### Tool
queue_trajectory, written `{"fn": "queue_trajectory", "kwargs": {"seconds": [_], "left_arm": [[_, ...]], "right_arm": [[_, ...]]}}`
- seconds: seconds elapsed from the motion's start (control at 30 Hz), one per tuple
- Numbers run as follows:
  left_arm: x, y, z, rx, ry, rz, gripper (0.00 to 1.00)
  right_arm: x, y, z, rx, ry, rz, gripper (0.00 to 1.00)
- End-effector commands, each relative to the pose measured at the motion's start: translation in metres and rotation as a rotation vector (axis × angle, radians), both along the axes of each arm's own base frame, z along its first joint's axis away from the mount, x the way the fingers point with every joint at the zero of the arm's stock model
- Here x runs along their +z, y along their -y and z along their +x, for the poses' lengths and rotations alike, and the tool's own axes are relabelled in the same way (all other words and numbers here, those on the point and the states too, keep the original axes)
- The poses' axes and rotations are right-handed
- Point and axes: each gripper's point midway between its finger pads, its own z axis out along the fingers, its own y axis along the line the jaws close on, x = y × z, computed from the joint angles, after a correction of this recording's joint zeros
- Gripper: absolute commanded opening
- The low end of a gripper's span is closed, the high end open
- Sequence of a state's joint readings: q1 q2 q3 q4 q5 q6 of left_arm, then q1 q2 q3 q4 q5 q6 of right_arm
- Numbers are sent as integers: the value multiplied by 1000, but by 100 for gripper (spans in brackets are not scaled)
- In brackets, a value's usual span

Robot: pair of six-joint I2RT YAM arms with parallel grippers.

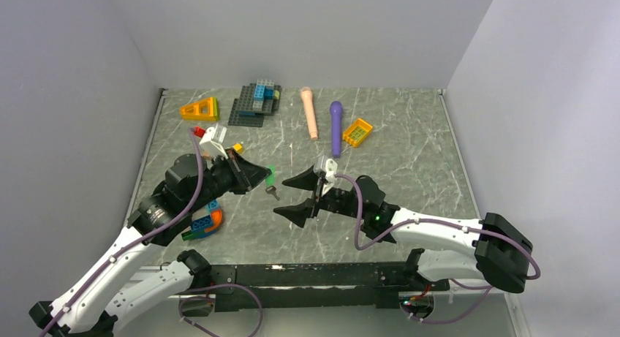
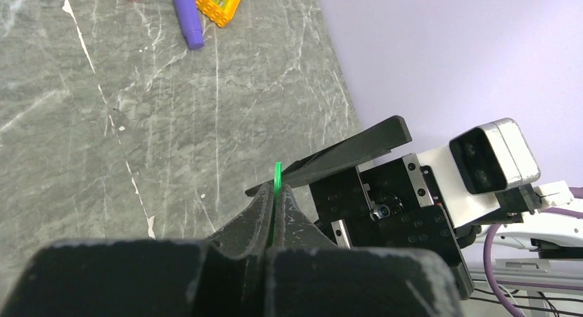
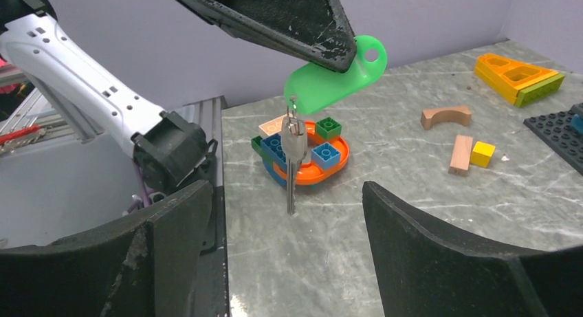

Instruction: Remove the keys from the keyring

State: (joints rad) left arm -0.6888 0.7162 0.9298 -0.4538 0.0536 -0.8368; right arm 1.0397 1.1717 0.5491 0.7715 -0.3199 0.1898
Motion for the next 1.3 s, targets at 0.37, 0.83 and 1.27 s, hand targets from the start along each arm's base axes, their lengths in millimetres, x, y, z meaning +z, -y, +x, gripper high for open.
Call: {"fn": "queue_trajectory", "kwargs": {"seconds": [0.37, 0.83, 1.27], "left_arm": [[22, -1, -6, -4, 43, -73, 0], [26, -4, -9, -2, 57, -84, 0], [25, -6, -8, 8, 58, -83, 0]], "right_arm": [[48, -18, 12, -17, 99, 134, 80], [52, -25, 16, -18, 106, 159, 56], [53, -30, 18, -11, 79, 157, 48]]}}
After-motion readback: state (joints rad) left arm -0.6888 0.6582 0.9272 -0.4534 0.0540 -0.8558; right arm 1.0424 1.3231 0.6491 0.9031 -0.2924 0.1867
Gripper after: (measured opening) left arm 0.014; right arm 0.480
